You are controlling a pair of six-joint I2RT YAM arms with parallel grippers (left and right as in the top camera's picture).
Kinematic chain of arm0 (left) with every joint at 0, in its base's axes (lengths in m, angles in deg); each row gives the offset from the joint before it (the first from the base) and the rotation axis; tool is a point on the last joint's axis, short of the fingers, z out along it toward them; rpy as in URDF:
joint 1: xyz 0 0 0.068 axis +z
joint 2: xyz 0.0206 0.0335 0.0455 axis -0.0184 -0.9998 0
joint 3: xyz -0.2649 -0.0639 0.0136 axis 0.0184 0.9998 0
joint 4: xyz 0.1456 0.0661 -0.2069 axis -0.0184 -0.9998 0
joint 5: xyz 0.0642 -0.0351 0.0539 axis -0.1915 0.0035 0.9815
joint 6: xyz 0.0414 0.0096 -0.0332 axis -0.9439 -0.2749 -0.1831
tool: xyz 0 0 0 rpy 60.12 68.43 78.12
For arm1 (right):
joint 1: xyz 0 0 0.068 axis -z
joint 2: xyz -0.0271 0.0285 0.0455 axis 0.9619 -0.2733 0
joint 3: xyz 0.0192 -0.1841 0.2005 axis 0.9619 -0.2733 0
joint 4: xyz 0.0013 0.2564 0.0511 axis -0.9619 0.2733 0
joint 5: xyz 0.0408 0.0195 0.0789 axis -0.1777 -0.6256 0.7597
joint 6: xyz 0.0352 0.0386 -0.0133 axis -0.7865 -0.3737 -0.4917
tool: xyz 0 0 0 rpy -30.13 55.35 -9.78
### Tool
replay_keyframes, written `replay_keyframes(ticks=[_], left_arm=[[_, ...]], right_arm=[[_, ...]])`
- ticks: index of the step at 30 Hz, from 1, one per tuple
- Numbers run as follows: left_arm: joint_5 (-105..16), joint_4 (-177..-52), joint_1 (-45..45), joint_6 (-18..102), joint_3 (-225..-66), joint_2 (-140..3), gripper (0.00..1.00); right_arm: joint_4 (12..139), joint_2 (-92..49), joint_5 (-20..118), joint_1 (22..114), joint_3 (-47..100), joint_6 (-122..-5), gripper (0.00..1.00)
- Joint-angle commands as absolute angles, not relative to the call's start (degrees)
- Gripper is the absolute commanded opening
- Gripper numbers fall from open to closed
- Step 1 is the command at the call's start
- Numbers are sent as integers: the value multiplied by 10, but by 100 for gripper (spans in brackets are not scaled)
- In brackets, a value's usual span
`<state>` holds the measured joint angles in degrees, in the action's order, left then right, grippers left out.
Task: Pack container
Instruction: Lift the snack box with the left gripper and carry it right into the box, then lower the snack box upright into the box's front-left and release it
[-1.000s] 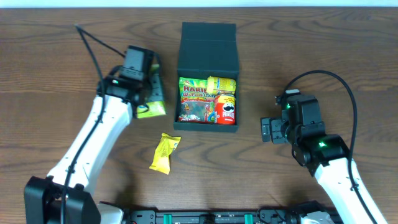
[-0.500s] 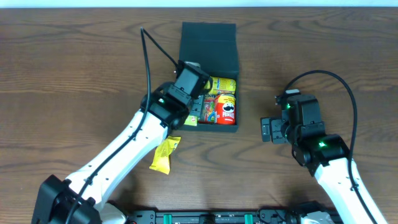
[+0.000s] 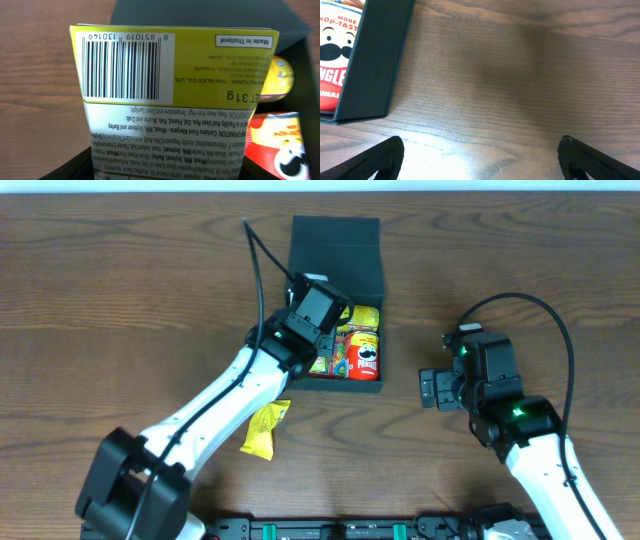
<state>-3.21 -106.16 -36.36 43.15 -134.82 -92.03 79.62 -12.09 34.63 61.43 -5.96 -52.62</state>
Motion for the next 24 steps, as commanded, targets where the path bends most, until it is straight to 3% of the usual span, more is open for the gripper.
replay_keyframes(ticks=[1,24], left_arm=[[-20,-1050,-365,441,-1347,-948,65],[0,-1023,-364,467,-1347,-1058,66]], right_arm=[[796,-121,340,617,-62,-520,99],[796,-121,340,617,-62,-520,99]])
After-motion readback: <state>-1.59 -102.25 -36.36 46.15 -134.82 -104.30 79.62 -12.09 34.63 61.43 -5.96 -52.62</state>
